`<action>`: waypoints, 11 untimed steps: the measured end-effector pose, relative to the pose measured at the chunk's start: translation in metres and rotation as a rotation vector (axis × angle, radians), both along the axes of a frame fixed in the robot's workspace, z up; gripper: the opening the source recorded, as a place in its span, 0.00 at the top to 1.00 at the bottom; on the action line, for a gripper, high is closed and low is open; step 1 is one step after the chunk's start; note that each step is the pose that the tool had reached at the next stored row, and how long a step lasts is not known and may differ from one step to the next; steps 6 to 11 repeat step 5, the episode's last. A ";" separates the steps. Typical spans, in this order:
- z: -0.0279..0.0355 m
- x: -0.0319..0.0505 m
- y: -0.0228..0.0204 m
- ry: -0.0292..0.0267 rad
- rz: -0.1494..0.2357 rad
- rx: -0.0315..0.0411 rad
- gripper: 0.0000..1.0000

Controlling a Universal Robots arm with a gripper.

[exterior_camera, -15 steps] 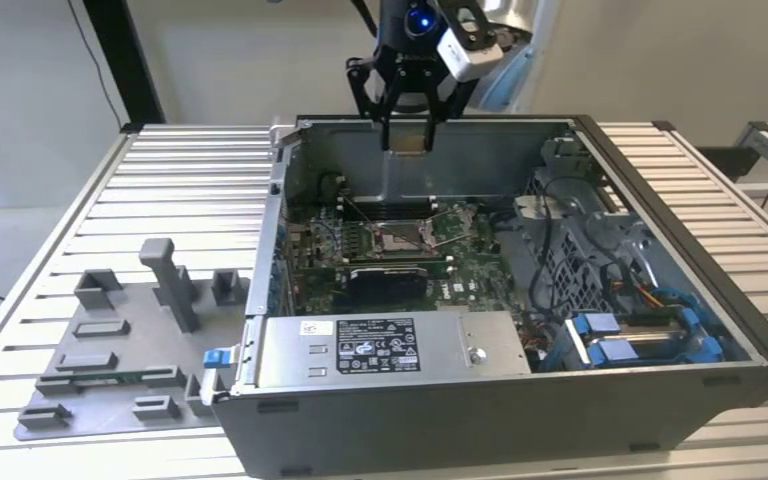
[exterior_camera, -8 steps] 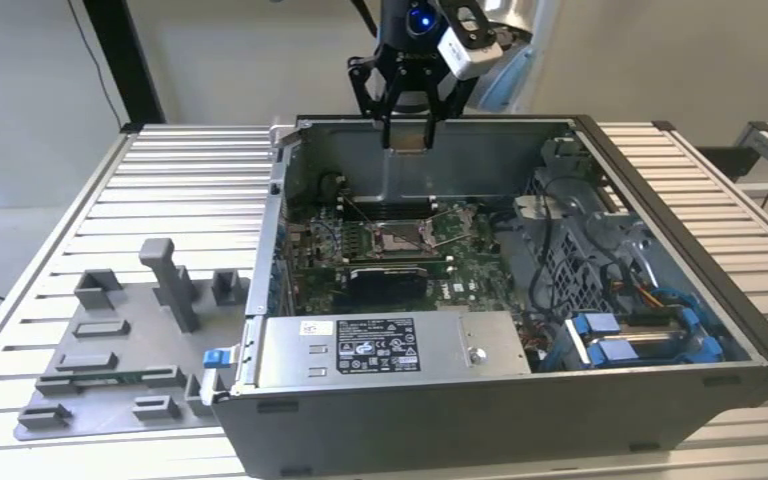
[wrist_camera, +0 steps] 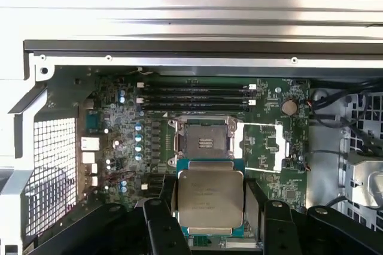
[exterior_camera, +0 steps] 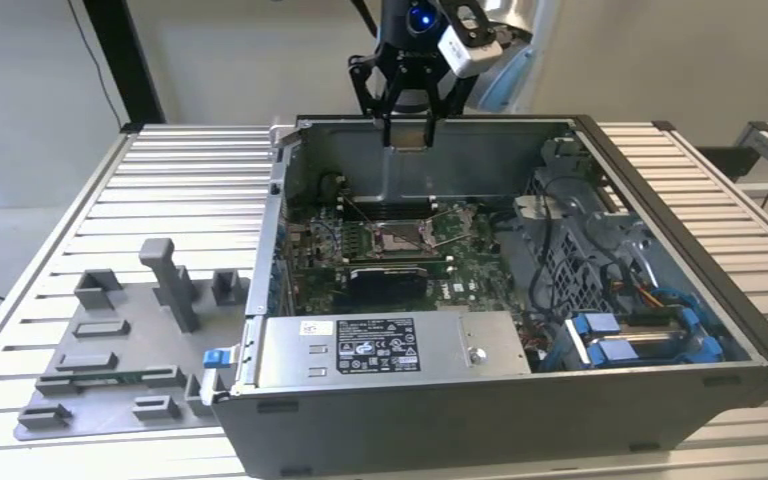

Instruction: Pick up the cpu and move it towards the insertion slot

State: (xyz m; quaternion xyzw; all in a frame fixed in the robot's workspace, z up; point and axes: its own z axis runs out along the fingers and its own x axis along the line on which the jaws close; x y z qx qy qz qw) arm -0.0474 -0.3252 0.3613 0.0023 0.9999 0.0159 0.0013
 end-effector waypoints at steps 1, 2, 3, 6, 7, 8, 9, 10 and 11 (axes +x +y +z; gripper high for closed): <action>0.0000 0.0000 0.0000 0.0001 0.000 0.0000 1.00; 0.0000 0.0000 0.0000 0.0003 0.000 0.0000 1.00; 0.0000 0.0000 0.0000 0.0004 0.000 0.0000 1.00; 0.0000 0.0000 0.0000 0.0005 0.000 0.0000 1.00; 0.0000 0.0000 0.0000 0.0005 0.000 0.0000 1.00; 0.0000 0.0000 0.0000 0.0005 0.000 0.0000 1.00; 0.0000 0.0000 0.0000 0.0005 0.000 0.0000 1.00; 0.0000 0.0000 0.0000 0.0005 0.000 0.0000 1.00; 0.0000 0.0000 0.0000 0.0005 0.000 0.0000 1.00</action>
